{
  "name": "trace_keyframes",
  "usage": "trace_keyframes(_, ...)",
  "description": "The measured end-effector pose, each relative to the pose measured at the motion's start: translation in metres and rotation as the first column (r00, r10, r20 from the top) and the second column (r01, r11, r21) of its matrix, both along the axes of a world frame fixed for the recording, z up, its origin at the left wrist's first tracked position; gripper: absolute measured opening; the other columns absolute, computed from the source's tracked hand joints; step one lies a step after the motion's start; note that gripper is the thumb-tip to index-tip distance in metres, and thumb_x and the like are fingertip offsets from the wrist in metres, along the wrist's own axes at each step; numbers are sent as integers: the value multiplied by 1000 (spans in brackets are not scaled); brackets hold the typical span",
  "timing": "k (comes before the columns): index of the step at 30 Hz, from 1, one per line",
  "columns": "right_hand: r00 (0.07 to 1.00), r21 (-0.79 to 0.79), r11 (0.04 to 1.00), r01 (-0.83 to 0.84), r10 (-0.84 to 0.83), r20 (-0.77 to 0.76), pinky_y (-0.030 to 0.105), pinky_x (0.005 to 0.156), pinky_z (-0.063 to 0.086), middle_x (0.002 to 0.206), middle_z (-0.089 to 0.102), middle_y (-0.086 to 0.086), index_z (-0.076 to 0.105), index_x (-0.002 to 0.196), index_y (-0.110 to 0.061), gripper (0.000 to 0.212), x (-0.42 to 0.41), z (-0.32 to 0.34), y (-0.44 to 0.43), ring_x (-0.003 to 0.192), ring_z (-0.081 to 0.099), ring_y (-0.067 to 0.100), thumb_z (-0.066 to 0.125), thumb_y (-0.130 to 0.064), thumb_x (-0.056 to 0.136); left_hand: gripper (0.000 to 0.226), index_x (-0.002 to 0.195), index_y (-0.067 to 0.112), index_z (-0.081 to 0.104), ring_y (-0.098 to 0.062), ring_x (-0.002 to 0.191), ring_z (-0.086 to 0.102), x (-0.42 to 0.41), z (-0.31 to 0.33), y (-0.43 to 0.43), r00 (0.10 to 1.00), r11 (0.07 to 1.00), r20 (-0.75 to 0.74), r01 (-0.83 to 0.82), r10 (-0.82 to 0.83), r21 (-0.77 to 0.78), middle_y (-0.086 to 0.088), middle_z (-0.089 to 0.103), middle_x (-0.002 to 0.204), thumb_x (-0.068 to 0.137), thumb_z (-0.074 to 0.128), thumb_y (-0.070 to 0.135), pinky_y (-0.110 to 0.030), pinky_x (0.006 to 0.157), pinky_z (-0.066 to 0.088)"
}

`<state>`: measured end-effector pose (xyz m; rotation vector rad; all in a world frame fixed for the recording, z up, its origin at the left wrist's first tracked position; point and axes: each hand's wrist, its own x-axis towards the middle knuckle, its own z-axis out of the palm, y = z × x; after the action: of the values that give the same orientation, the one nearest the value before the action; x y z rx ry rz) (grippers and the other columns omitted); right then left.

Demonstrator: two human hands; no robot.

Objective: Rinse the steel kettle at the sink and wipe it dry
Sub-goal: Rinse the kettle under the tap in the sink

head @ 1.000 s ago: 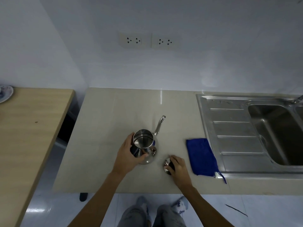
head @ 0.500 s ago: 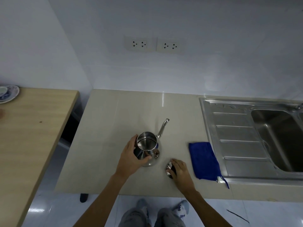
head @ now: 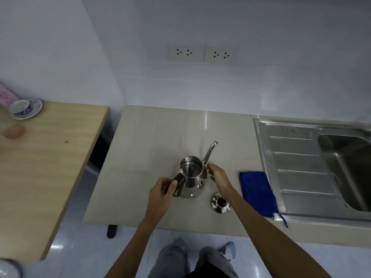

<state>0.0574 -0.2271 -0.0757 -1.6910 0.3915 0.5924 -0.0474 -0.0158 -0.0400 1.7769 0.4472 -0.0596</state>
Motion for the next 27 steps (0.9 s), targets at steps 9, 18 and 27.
trace_keyframes(9,970,170,967,190,-158,-183,29,58,31,55,47,-5,53,72,-20,30,13,-5,24,56,39,13,47,-34,98,38,80,-7,58,-4,51,50,5,1,-3,990,989,-68,114,-120,-95,-7,60,64,100,57,25,-16,52,38)
trace_keyframes(18,964,275,926,260,-232,-129,26,70,41,74,69,-6,67,87,-22,34,6,23,-7,72,58,9,42,-43,97,39,81,-2,56,-19,59,49,11,35,-32,955,946,15,295,-296,-131,-11,55,66,101,55,32,-23,51,37)
trace_keyframes(27,828,263,789,556,-552,-94,37,90,50,92,75,5,76,100,-16,53,-46,65,-204,91,67,18,48,-58,85,29,102,1,60,-20,58,58,9,74,-215,768,742,128,640,-627,-202,-21,64,71,96,57,29,-26,56,48)
